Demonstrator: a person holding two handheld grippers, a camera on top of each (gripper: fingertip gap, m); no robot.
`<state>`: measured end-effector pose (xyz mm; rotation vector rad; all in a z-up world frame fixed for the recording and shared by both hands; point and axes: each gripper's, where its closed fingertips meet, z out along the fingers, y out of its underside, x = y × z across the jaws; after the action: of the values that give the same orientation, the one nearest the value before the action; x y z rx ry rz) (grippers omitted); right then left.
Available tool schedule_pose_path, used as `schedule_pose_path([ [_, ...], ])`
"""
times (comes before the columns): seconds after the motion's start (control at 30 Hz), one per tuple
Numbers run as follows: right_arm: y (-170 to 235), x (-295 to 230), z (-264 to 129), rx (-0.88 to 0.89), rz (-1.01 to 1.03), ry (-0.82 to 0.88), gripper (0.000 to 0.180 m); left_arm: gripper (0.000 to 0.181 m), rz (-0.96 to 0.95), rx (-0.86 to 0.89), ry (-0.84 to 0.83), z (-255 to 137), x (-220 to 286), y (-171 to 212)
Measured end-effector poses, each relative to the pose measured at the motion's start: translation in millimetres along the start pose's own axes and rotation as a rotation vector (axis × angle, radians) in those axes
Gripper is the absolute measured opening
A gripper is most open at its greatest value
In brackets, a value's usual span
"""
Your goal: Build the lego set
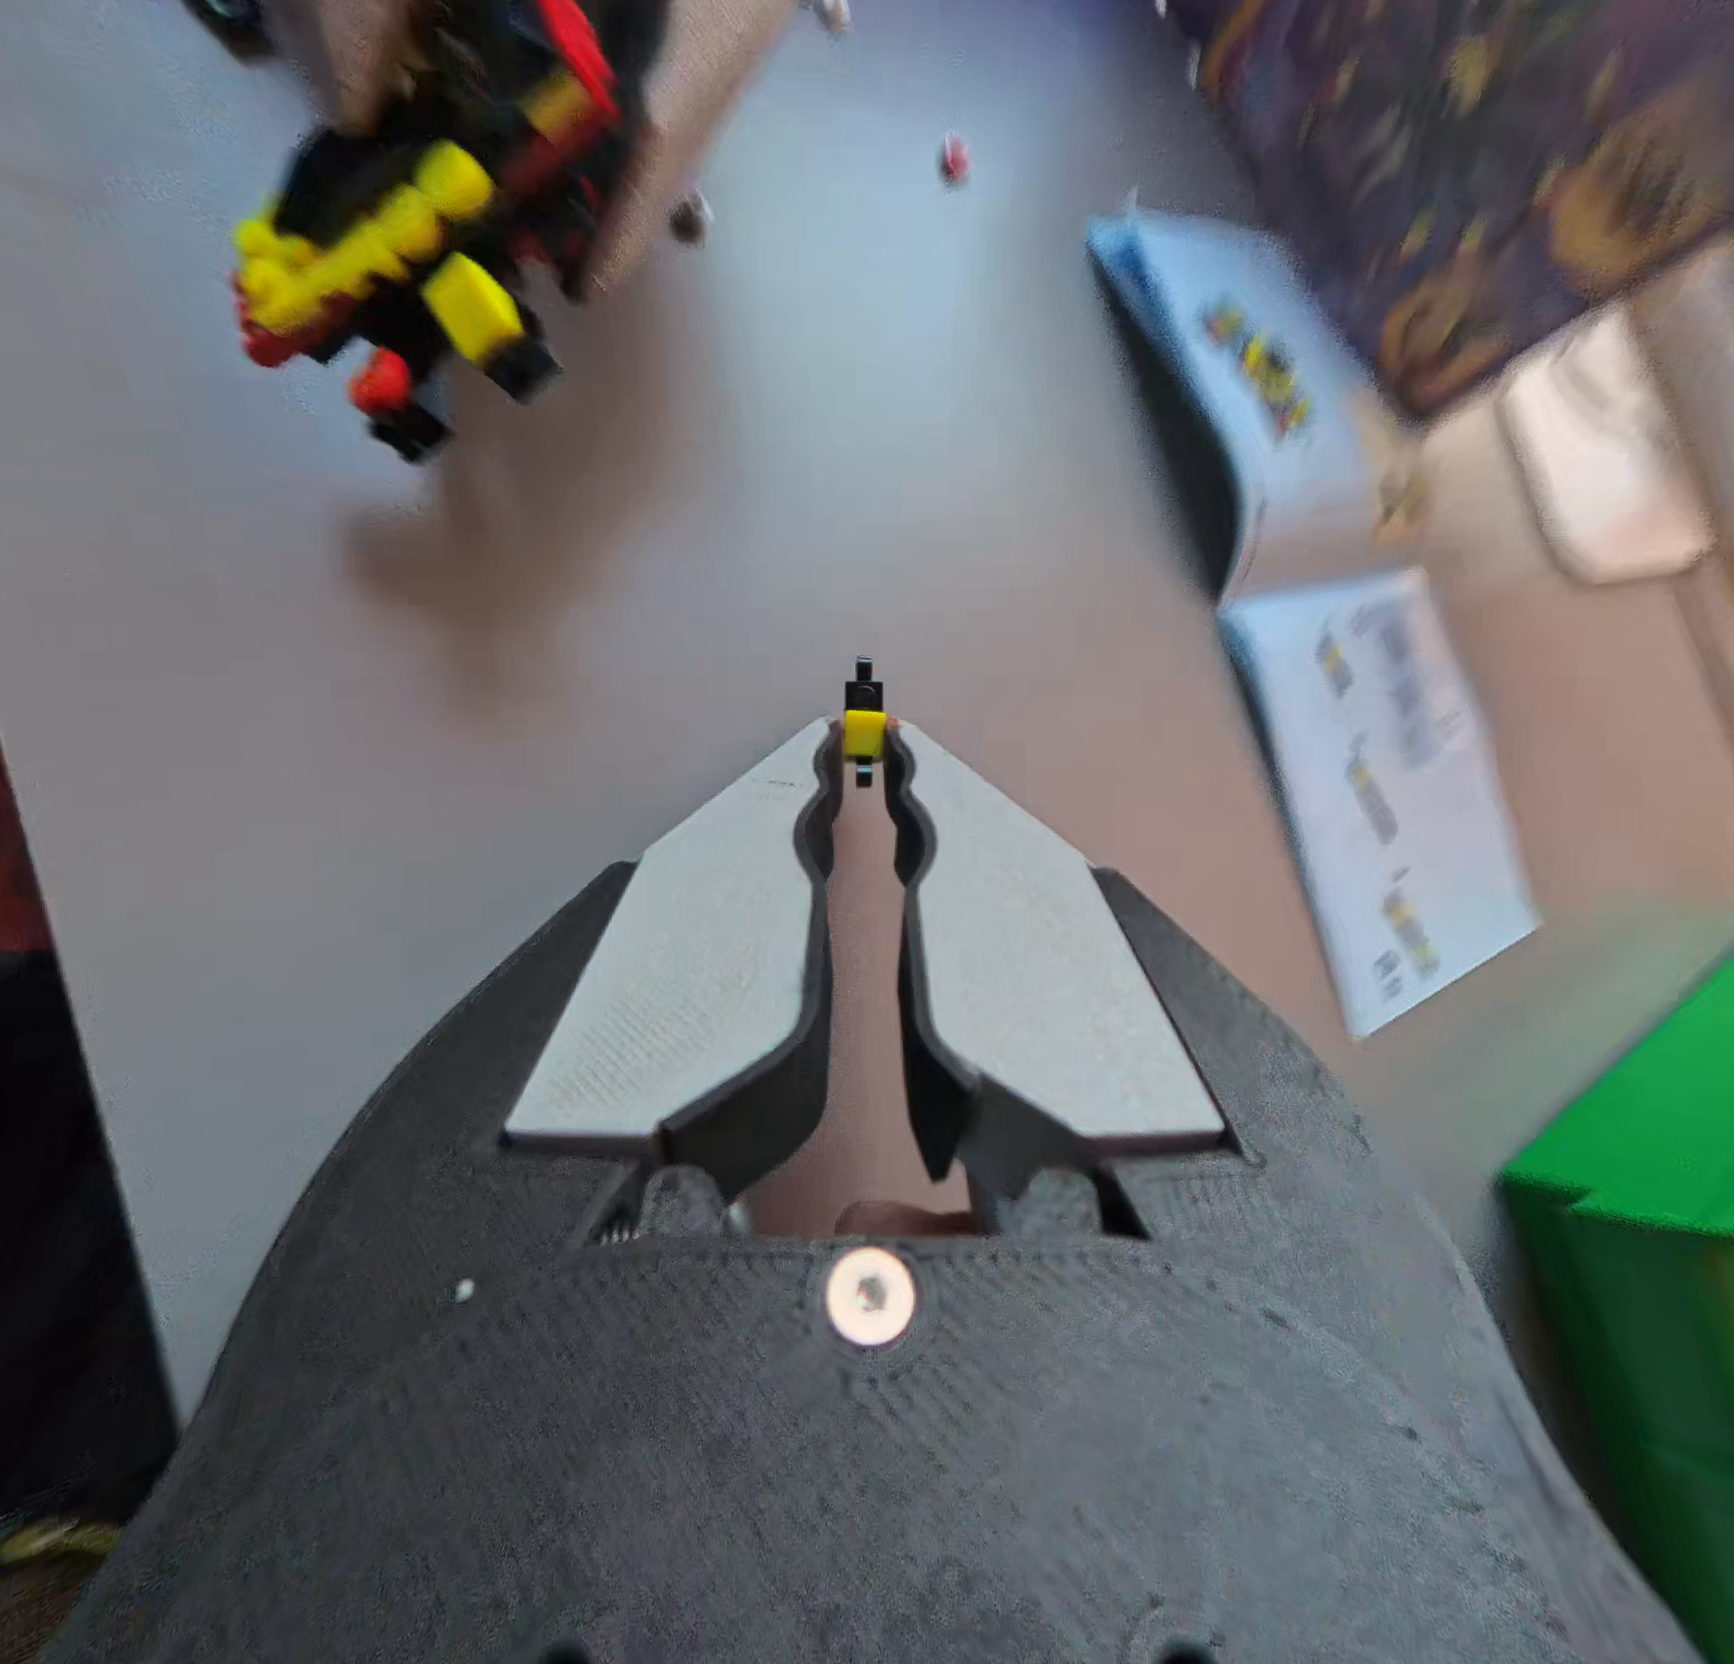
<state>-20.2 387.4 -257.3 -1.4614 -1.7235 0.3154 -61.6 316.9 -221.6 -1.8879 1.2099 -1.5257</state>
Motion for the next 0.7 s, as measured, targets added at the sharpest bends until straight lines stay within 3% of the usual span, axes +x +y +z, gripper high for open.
schedule_pose_path([
  [0.03, -14.4, -1.9, -2.8, 0.055, -0.098, 0.035, 0.006, 0.023, -0.004, 0.007, 0.024, -0.2, 3.2, -0.7],
  [0.13, -50.0, -8.9, -14.1, 0.161, -0.331, 0.125, 0.006, 0.023, -0.027, 0.022, 0.087, -1.5, 10.5, -1.5],
  [0.2, -59.9, -18.0, -19.0, 0.172, -0.393, 0.093, 0.006, 0.023, -0.037, 0.026, 0.108, -2.4, 12.2, -1.6],
  [0.7, -66.2, -33.2, -23.2, 0.218, -0.478, -0.019, 0.006, 0.023, -0.096, 0.020, 0.123, 0.0, 8.3, -1.8],
])
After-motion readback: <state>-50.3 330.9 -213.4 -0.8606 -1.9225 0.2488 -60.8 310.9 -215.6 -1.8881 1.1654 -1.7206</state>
